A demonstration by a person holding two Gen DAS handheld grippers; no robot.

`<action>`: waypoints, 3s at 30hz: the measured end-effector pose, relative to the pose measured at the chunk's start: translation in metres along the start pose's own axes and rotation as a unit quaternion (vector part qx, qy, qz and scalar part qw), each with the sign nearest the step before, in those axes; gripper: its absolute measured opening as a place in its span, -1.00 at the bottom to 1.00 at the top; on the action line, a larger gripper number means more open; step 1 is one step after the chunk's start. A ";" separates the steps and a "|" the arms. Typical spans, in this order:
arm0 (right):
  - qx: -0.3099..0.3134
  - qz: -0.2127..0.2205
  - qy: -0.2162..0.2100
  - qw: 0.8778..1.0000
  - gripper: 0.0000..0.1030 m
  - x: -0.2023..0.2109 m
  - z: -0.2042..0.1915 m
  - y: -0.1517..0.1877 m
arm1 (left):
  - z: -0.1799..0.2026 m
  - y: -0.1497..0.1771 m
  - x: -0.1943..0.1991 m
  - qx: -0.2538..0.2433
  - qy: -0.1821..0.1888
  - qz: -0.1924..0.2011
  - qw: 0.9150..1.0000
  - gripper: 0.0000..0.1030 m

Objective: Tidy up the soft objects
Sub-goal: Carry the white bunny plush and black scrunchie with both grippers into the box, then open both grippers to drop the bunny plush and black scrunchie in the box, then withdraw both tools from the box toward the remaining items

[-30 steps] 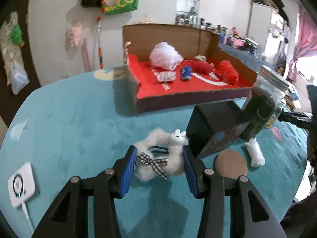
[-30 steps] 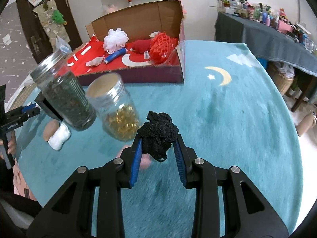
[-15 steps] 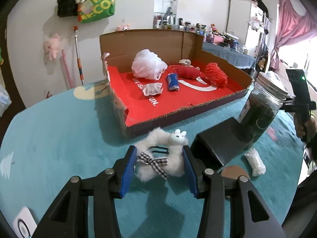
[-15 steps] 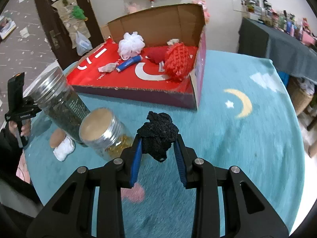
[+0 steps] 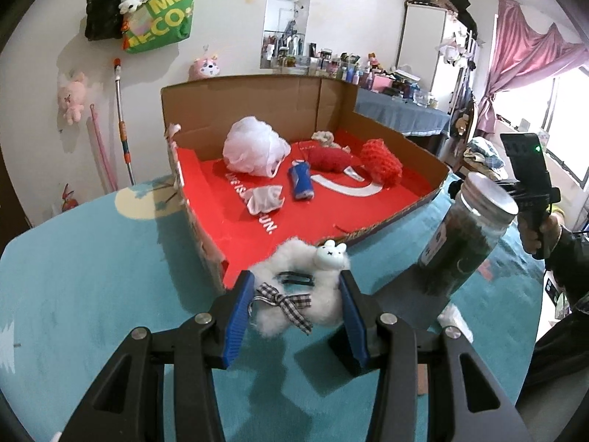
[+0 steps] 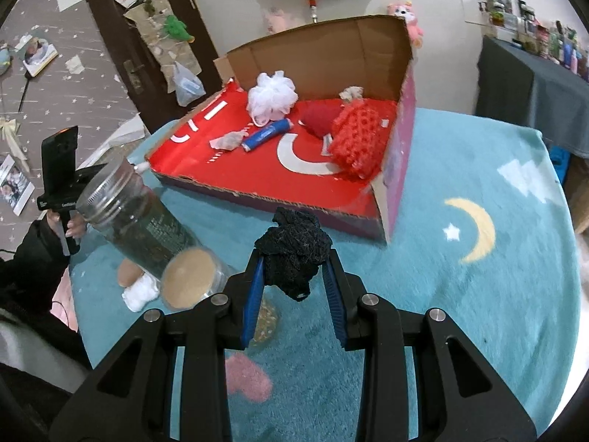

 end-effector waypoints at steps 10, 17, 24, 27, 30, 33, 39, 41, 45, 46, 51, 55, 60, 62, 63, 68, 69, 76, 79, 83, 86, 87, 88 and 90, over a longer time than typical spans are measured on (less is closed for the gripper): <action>0.026 -0.018 -0.020 0.999 -0.41 -0.015 -0.010 -0.029 | 0.022 -0.031 -0.025 -0.016 0.012 -0.016 1.000 -0.06; 0.050 -0.034 -0.021 0.998 -0.41 -0.031 -0.025 -0.062 | 0.031 -0.049 -0.062 -0.017 -0.020 -0.065 0.998 -0.06; 0.067 -0.097 0.021 0.993 -0.41 -0.079 -0.029 -0.086 | 0.027 -0.059 -0.100 -0.016 -0.061 -0.128 0.990 -0.06; 0.054 -0.133 0.046 0.988 -0.41 -0.102 -0.020 -0.089 | 0.023 -0.061 -0.114 -0.020 -0.084 -0.151 0.985 -0.06; 0.037 -0.164 0.064 0.984 -0.41 -0.118 -0.008 -0.093 | 0.019 -0.064 -0.125 -0.028 -0.103 -0.166 0.980 -0.05; 0.036 -0.179 0.084 0.980 -0.41 -0.127 -0.001 -0.097 | 0.016 -0.063 -0.133 -0.033 -0.114 -0.181 0.976 -0.05; 0.046 -0.192 0.104 0.975 -0.41 -0.138 0.000 -0.103 | 0.016 -0.061 -0.143 -0.042 -0.127 -0.192 0.972 -0.05; 0.050 -0.199 0.109 0.972 -0.41 -0.143 -0.001 -0.102 | 0.015 -0.060 -0.146 -0.044 -0.132 -0.194 0.971 -0.05; 0.057 -0.211 0.117 0.969 -0.41 -0.152 -0.005 -0.102 | 0.015 -0.059 -0.150 -0.039 -0.130 -0.197 0.971 -0.04; 0.058 -0.213 0.122 0.968 -0.40 -0.153 -0.005 -0.101 | 0.015 -0.058 -0.150 -0.038 -0.129 -0.198 0.971 -0.03; 0.048 -0.214 0.120 0.968 -0.39 -0.154 -0.003 -0.101 | 0.012 -0.059 -0.150 -0.037 -0.125 -0.194 0.972 -0.03; 0.045 -0.212 0.120 0.969 -0.10 -0.154 -0.004 -0.100 | 0.009 -0.059 -0.148 -0.033 -0.121 -0.191 0.974 0.00; 0.059 -0.198 0.123 0.971 0.22 -0.156 -0.018 -0.102 | 0.010 -0.061 -0.140 -0.022 -0.112 -0.181 0.977 0.23; 0.059 -0.192 0.119 0.972 0.22 -0.153 -0.025 -0.105 | 0.010 -0.064 -0.134 -0.017 -0.112 -0.172 0.979 0.31; 0.060 -0.189 0.121 0.973 0.22 -0.151 -0.028 -0.106 | 0.011 -0.066 -0.130 -0.015 -0.111 -0.166 0.980 0.32; 0.062 -0.167 0.135 0.975 0.22 -0.131 -0.042 -0.116 | 0.020 -0.075 -0.105 -0.003 -0.110 -0.133 0.985 0.45; 0.059 -0.161 0.134 0.976 0.22 -0.126 -0.044 -0.118 | 0.024 -0.077 -0.098 -0.002 -0.110 -0.124 0.986 0.52; 0.048 -0.085 0.137 0.986 0.39 -0.062 -0.061 -0.128 | 0.051 -0.095 -0.034 0.018 -0.101 -0.039 0.994 0.87; 0.054 -0.047 0.142 0.987 0.45 -0.029 -0.077 -0.125 | 0.063 -0.097 -0.005 0.021 -0.105 0.002 0.994 0.96; 0.043 0.007 0.148 0.988 0.66 0.014 -0.096 -0.113 | 0.084 -0.094 0.032 0.030 -0.105 0.055 0.992 1.00; 0.043 0.052 0.163 0.984 0.71 0.044 -0.110 -0.098 | 0.099 -0.086 0.057 0.039 -0.113 0.093 0.988 1.00; 0.043 0.064 0.165 0.983 0.72 0.052 -0.114 -0.092 | 0.104 -0.081 0.065 0.045 -0.110 0.106 0.987 1.00; 0.043 0.077 0.169 0.982 0.73 0.060 -0.119 -0.084 | 0.109 -0.077 0.071 0.051 -0.108 0.114 0.986 1.00; 0.046 0.099 0.187 0.976 0.74 0.074 -0.129 -0.070 | 0.115 -0.071 0.078 0.058 -0.105 0.125 0.985 1.00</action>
Point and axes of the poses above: each gripper's, at about its wrist camera, not at the fingertips, and x roughly against the way its jaws point, z to its right, y to its underside, the point moved 5 cm from there along -x, roughly the way its jaws point, and after that the axes turned 4 degrees about -y, right-handed, at the moved point
